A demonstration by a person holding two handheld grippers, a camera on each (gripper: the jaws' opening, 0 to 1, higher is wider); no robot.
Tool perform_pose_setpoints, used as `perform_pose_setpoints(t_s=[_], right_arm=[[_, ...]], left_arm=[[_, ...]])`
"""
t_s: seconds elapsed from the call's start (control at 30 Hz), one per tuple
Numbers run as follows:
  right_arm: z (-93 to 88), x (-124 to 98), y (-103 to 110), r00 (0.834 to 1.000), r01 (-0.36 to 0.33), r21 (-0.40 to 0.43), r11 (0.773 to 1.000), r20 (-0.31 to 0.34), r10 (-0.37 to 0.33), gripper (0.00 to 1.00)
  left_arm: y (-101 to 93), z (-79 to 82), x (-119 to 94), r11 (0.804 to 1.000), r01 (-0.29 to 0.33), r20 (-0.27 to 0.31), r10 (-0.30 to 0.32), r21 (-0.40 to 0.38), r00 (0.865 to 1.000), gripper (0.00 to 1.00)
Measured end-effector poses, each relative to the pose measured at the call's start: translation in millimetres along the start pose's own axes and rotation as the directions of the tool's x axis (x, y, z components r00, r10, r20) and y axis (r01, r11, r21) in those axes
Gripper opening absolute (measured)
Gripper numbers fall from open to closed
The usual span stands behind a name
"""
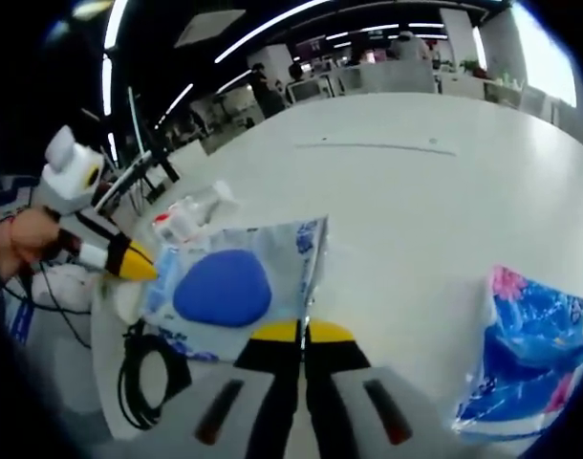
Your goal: Arrange the tabletop items into an orderly group along one side of the table until the central work area is clear of visible clutter.
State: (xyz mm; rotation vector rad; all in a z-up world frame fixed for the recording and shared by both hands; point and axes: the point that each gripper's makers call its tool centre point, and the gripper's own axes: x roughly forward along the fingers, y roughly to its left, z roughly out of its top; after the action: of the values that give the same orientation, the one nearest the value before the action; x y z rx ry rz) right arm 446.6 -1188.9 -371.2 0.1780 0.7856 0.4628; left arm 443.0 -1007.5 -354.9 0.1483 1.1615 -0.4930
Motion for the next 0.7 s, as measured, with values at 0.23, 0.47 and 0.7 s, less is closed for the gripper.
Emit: perform_pose_setpoints(t_s=[0.23, 0.47, 0.7], right_arm=[[-0.4, -0.5, -1.4, 1.0, -0.004, 0.019, 1.0, 0.003, 0.004, 0.0], [0.5, -0.8, -1.2, 1.0, -0.007, 0.038, 0.999, 0.005, 0.006, 0.0], [9.8, -8.5, -0.1, 1.0, 0.001, 0.037, 0.999, 0.025, -0.002, 0.0]], left_arm=[[0.1, -0.8, 2.2, 1.0, -0.006, -0.013, 0.006, -0.01, 1.0, 0.0], [1.0, 2.0, 1.7, 1.0, -0.01, -0.007, 0.01, -0.029, 1.0, 0.0], [-2.5, 6.6, -3.2, 0.999, 0.004, 0.01, -0.003, -0.049, 1.0, 0.0]])
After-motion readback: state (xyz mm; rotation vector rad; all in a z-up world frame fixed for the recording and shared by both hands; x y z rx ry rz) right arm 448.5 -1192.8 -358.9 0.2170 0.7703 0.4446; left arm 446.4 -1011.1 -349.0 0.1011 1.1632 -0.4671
